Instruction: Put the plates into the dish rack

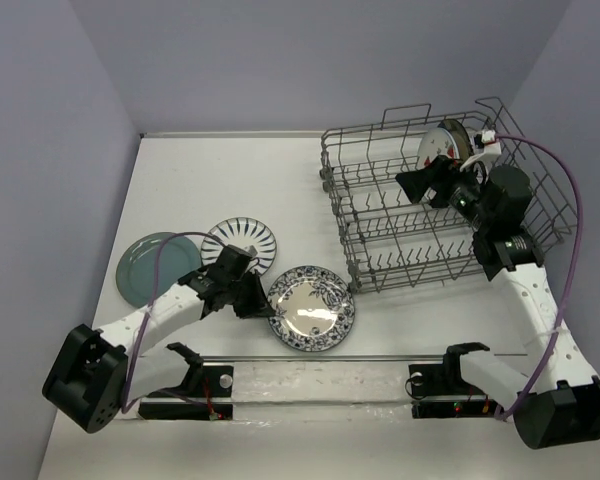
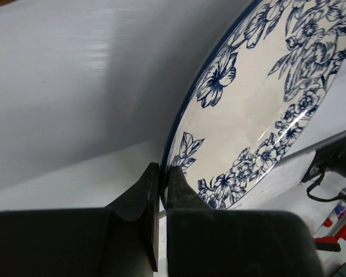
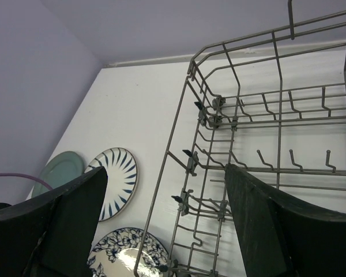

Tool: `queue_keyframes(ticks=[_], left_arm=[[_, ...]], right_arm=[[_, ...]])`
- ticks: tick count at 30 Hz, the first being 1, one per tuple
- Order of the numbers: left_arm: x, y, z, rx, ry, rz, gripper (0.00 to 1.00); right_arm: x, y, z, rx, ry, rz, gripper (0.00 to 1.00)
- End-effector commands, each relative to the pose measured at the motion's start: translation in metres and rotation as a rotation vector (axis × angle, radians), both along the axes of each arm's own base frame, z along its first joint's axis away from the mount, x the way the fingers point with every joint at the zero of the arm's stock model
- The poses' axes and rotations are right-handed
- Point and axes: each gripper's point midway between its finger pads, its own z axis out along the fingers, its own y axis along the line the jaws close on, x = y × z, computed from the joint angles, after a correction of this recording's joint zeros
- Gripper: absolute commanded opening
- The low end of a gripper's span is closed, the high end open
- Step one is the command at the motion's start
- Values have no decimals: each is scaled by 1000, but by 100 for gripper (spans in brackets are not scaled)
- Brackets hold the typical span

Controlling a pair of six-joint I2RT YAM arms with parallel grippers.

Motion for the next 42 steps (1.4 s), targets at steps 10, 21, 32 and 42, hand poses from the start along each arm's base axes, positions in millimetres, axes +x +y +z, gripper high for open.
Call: queue_keyframes(ticks=[10,21,32,42], left_arm=[[0,-14,38,-71,-153,-138,6],[32,-7,99,-9,-401,-159,6],[56,-5,168,1,-584,-142,6],[67,-13,241,-86,-740,-127,6]], right_arm=[[-32,20,-6,1,25,120,88],[-44,31,-28,-15,103,180,88],[-64,91,-53,-75,151,420,88],[-61,131,-66,-182,100,646,88]])
